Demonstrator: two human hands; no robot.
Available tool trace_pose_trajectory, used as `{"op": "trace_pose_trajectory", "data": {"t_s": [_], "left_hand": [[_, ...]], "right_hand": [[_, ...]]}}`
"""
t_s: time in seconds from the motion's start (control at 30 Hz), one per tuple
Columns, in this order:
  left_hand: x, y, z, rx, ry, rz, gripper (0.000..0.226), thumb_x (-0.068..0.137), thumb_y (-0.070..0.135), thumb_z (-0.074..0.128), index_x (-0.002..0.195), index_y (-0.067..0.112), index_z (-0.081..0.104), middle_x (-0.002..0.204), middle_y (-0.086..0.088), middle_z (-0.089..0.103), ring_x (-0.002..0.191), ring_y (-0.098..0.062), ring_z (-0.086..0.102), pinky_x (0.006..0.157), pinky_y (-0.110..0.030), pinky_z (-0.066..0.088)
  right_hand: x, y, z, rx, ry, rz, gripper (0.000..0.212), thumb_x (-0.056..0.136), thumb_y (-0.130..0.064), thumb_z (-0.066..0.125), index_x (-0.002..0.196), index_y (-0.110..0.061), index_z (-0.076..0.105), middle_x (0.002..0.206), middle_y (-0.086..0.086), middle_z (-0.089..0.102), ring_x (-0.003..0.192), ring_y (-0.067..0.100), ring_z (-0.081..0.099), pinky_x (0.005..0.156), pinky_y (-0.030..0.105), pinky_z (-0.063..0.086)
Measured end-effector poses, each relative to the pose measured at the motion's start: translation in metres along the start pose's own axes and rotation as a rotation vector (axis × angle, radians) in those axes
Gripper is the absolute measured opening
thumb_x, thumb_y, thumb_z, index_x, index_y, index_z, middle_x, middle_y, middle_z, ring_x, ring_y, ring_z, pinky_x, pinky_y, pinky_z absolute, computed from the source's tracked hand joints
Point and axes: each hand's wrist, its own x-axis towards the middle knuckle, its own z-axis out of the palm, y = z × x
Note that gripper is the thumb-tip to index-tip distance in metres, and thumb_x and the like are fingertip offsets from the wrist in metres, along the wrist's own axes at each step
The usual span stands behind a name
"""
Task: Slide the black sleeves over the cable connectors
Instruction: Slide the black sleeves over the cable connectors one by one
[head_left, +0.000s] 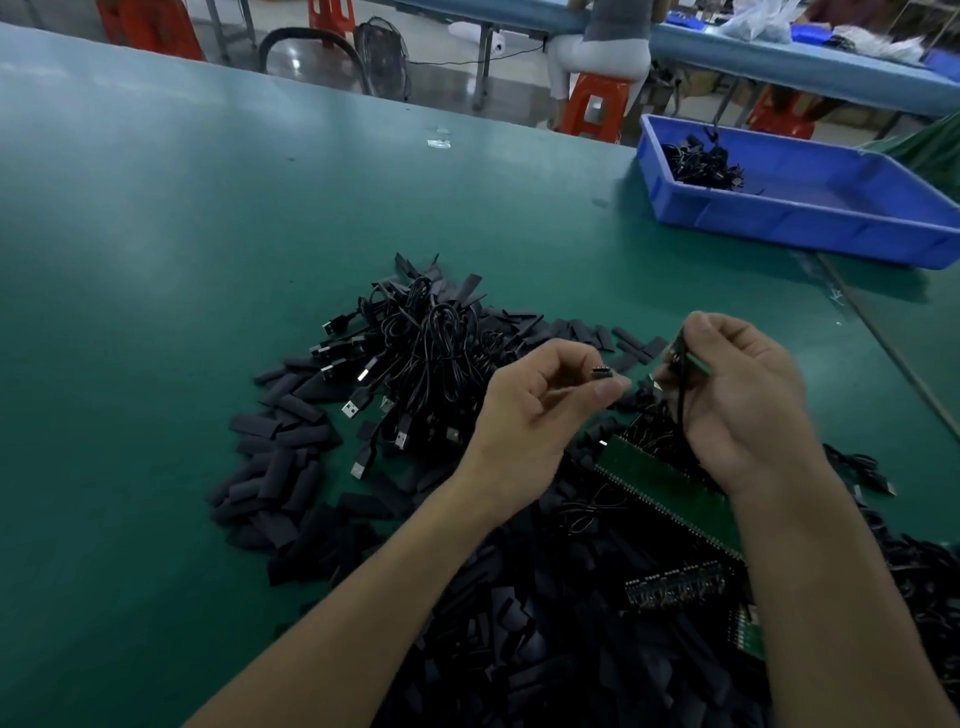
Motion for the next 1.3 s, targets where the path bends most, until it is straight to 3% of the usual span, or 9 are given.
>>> {"op": "trace_pose_trajectory", "data": {"t_s": [0.33, 0.47, 0.63, 0.7, 0.87, 0.97, 1.07, 1.2, 1.3], "left_hand": [[-0.002, 0.056, 0.012, -0.137, 0.293, 0.443, 0.017, 0.105, 0.002, 0.035, 0.102, 0.019, 0.039, 0.072, 0.002, 0.053, 0.062, -0.011, 0.057, 0.064, -0.035, 0.059], [0.006, 0.076, -0.005, -0.104, 0.359, 0.508, 0.013, 0.106, 0.010, 0.035, 0.100, 0.022, 0.038, 0.061, 0.005, 0.040, 0.045, -0.006, 0.035, 0.041, -0.018, 0.032], [0.004, 0.090, -0.028, -0.032, 0.507, 0.517, 0.007, 0.107, 0.015, 0.036, 0.101, 0.013, 0.038, 0.059, 0.002, 0.035, 0.044, -0.009, 0.025, 0.041, -0.019, 0.023], [0.006, 0.100, -0.049, -0.080, 0.601, 0.488, 0.028, 0.105, 0.025, 0.041, 0.106, -0.001, 0.033, 0.059, 0.007, 0.040, 0.044, -0.007, 0.026, 0.041, -0.020, 0.021], [-0.002, 0.107, -0.067, 0.106, 0.424, 0.331, 0.010, 0.107, 0.023, 0.046, 0.100, 0.017, 0.047, 0.062, 0.009, 0.046, 0.045, -0.008, 0.025, 0.038, -0.018, 0.020], [-0.002, 0.100, -0.068, 0.165, 0.289, 0.149, 0.019, 0.102, 0.026, 0.055, 0.087, 0.031, 0.067, 0.061, 0.009, 0.051, 0.042, -0.004, 0.030, 0.037, -0.015, 0.024], [0.002, 0.089, -0.073, 0.382, 0.158, 0.029, 0.021, 0.101, 0.028, 0.053, 0.098, 0.029, 0.074, 0.060, 0.013, 0.048, 0.044, 0.000, 0.032, 0.042, -0.011, 0.027], [0.003, 0.069, -0.080, 0.559, -0.077, -0.255, 0.034, 0.107, 0.011, 0.044, 0.137, 0.018, 0.056, 0.073, 0.002, 0.058, 0.057, -0.017, 0.041, 0.049, -0.026, 0.034], [0.003, 0.067, -0.079, 0.592, -0.164, -0.291, 0.035, 0.106, 0.007, 0.042, 0.136, 0.024, 0.051, 0.076, 0.014, 0.068, 0.057, -0.003, 0.053, 0.050, -0.018, 0.044]], "right_hand": [[0.015, -0.013, -0.009, 0.174, 0.496, -0.060, 0.016, 0.107, -0.015, 0.046, 0.091, -0.016, 0.043, 0.104, 0.010, 0.052, 0.063, 0.012, 0.063, 0.049, 0.019, 0.047], [0.019, -0.005, -0.018, 0.023, 0.523, -0.055, 0.017, 0.107, -0.016, 0.044, 0.090, -0.018, 0.041, 0.104, 0.010, 0.054, 0.054, 0.008, 0.064, 0.043, 0.018, 0.045], [0.025, 0.003, -0.027, -0.114, 0.588, -0.132, 0.013, 0.107, -0.017, 0.041, 0.095, -0.019, 0.036, 0.100, 0.004, 0.048, 0.056, 0.004, 0.060, 0.042, 0.018, 0.043], [0.027, 0.005, -0.035, -0.200, 0.621, -0.144, 0.012, 0.107, -0.018, 0.043, 0.096, -0.020, 0.037, 0.099, 0.002, 0.049, 0.058, 0.006, 0.058, 0.041, 0.017, 0.041], [0.023, 0.014, -0.036, -0.716, 0.298, -0.116, 0.007, 0.098, -0.016, 0.062, 0.103, -0.016, 0.059, 0.098, 0.005, 0.068, 0.073, 0.014, 0.070, 0.062, 0.026, 0.053], [0.014, 0.009, -0.022, -1.123, 0.018, -0.172, 0.010, 0.092, -0.021, 0.071, 0.102, -0.020, 0.072, 0.088, 0.002, 0.071, 0.077, 0.012, 0.066, 0.067, 0.016, 0.047], [0.005, 0.000, -0.010, -1.416, -0.194, -0.166, 0.018, 0.091, -0.021, 0.073, 0.109, -0.021, 0.074, 0.105, 0.004, 0.072, 0.095, 0.017, 0.065, 0.088, 0.026, 0.049], [-0.016, -0.009, 0.014, -1.452, -0.185, -0.529, 0.020, 0.094, -0.013, 0.065, 0.111, -0.019, 0.075, 0.112, 0.004, 0.069, 0.106, 0.022, 0.060, 0.099, 0.032, 0.044], [-0.034, -0.006, 0.036, -1.399, -0.431, -0.618, 0.025, 0.093, -0.004, 0.061, 0.104, -0.020, 0.078, 0.102, -0.002, 0.067, 0.099, 0.017, 0.059, 0.093, 0.033, 0.048]]}}
